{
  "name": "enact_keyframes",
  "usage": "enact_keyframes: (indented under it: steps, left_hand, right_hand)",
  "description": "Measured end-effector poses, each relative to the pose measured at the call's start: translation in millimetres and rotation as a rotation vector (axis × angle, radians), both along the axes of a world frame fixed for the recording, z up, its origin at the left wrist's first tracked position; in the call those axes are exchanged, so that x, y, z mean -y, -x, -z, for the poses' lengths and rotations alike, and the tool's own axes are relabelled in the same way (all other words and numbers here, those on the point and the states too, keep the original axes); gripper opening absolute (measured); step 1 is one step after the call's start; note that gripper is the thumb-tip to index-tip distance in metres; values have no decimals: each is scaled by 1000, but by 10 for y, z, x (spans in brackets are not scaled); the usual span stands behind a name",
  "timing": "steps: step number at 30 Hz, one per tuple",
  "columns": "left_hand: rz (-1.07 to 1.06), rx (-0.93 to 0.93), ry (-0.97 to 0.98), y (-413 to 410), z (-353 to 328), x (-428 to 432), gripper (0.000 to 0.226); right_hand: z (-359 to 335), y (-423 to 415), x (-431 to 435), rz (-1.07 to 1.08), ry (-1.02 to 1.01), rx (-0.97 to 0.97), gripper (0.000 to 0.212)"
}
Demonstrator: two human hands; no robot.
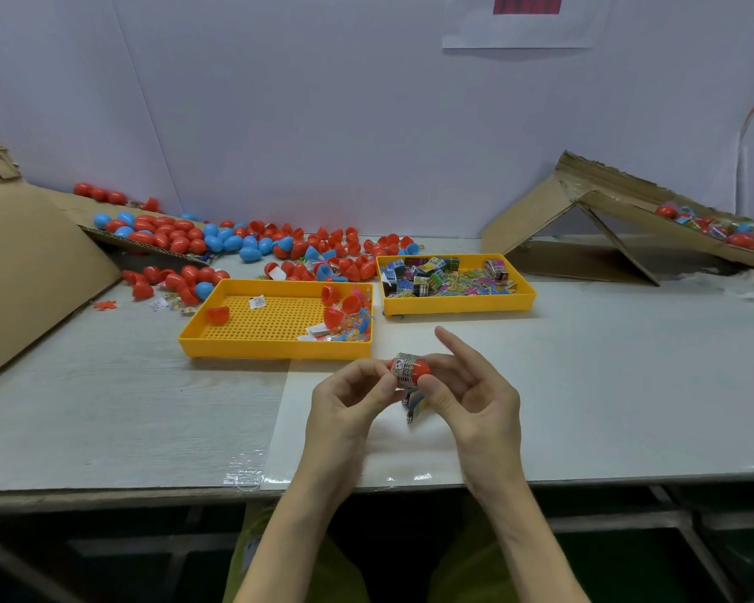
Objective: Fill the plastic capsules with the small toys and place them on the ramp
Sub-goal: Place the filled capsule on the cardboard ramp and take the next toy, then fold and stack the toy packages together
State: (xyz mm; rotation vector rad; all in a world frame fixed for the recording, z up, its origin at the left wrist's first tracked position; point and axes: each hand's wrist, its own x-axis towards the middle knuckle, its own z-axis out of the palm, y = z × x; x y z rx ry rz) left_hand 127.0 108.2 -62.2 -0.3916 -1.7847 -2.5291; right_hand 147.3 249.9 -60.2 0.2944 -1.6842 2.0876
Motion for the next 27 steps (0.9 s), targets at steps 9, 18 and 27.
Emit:
enact_keyframes:
  steps: [9,18,27]
  left_hand:
    - [8,5,-19,-1,-6,-4,21]
    - [-158,-73,133,-4,8,-44,18]
    - [-186,-179,984,-29,33,-255,62]
  right_hand:
    - [-20,-6,-16,-28,-8,-11,26]
    - [-31,3,-3,88,99,48,26]
    - [-45,60,-137,227,531,191,24]
